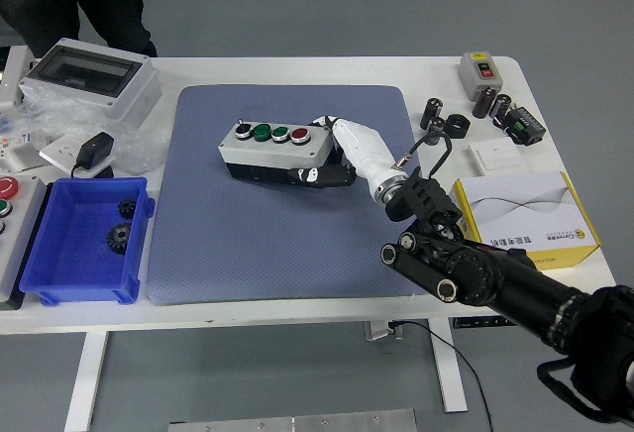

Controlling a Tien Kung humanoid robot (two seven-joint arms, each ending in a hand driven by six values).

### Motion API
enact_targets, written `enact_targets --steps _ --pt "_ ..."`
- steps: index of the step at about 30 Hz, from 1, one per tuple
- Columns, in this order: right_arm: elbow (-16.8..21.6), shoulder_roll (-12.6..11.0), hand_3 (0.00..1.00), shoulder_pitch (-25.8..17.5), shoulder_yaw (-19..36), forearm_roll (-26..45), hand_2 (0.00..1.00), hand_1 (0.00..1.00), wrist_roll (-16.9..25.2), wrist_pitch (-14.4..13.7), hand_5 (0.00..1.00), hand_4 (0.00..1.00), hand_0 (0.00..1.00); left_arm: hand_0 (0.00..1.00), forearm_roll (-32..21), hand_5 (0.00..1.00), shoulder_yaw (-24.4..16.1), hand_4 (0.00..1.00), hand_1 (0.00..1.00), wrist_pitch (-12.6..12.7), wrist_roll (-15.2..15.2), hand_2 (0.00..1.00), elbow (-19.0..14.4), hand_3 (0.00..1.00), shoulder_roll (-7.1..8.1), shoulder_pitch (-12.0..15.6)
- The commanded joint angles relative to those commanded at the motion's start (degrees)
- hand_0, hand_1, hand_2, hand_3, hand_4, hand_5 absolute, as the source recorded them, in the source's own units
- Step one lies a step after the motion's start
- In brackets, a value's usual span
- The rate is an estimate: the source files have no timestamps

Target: Pick up the button,place it on the desk,press the button,press the button

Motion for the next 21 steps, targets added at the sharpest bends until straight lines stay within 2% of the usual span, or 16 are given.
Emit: enact_targets --steps 9,14,17,21 --pt "2.29 -0.06 0.163 -0.95 2.03 13.61 0.204 0.268 6.63 2.30 0.002 0.002 0.088 0.660 -0.38 0.020 0.21 0.450 0.567 0.00 0.33 0.506 -0.21 0.576 -0.13 0.23" --pt "7.50 -1.48 0.161 -1.77 2.90 20.22 0.198 0.259 11.15 4.54 0.002 0.002 0.079 0.658 -0.54 0.027 0.28 0.455 0.569 0.03 0.27 0.508 -0.21 0.577 -0.24 0.31" --pt "11.04 -3.02 0.156 -2.49 2.44 20.98 0.196 0.250 12.48 5.43 0.002 0.002 0.074 0.659 -0.57 0.033 0.31 0.454 0.569 0.03 0.22 0.508 -0.18 0.576 -0.32 0.35" --pt "16.43 -5.89 0.156 -4.20 -0.08 16.51 0.196 0.250 13.04 4.79 0.002 0.002 0.074 0.659 -0.54 0.033 0.32 0.454 0.569 0.04 0.07 0.508 -0.10 0.576 -0.49 0.44"
